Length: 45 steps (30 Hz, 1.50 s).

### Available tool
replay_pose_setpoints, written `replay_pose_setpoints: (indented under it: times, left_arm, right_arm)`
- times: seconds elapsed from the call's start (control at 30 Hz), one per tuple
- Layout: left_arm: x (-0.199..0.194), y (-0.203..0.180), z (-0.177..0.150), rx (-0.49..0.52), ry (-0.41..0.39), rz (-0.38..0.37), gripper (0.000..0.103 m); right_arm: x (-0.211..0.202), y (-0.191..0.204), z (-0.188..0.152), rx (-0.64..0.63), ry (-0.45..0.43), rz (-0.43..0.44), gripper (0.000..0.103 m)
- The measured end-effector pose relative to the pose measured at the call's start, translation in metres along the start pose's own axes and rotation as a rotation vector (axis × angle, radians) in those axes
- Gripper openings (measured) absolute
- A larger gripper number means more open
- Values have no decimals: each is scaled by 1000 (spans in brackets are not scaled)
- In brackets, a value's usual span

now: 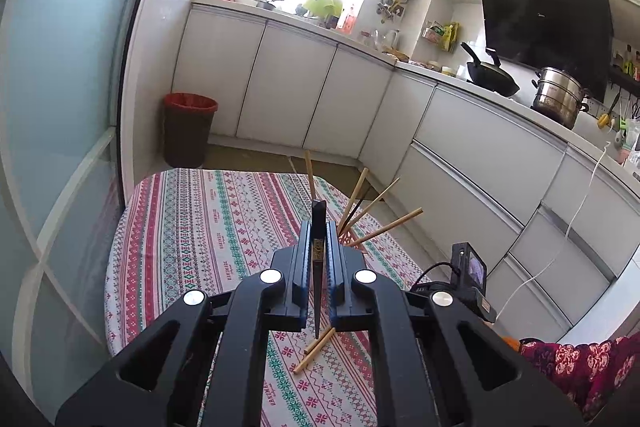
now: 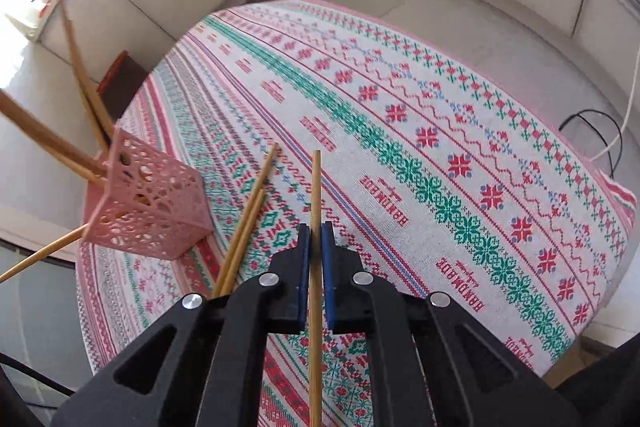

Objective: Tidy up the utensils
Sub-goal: 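Grasp a chopstick with the right gripper and lift it, then carry the right gripper's chopstick over the basket and open both grippers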

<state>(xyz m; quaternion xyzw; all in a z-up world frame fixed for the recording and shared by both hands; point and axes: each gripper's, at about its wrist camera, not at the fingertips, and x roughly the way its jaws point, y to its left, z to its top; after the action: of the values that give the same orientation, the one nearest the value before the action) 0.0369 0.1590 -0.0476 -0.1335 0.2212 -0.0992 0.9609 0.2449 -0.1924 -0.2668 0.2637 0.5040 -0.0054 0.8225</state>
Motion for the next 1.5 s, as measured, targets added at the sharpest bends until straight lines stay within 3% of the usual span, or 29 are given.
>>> replay_pose_setpoints:
  times: [0.2,0.47,0.73,0.97,1.3,1.5]
  left_arm:
    - [-4,-18,9,-5,-9,-40,6]
    - [2,-48,25,9,-4,-53,6]
    - [13,-78,50,61,-20,-43,6]
    - [39,-90,79,89,-55,-28,6]
    - [117,-72,98,82,-55,16,6]
    - [167,-50,75,28,44,20,13]
  right_arm:
    - [-89,10,-22,-214,-160,123,6]
    - [-172,22,-34,-368,-261,232,6]
    - [-245,33,-9,-411,-349,344,6]
    - [-285,68,27,-417,-461,446,6]
    - [-260,124,64,-467,-531,432,6]
    - [-212,140,73,-489,-496,382,6]
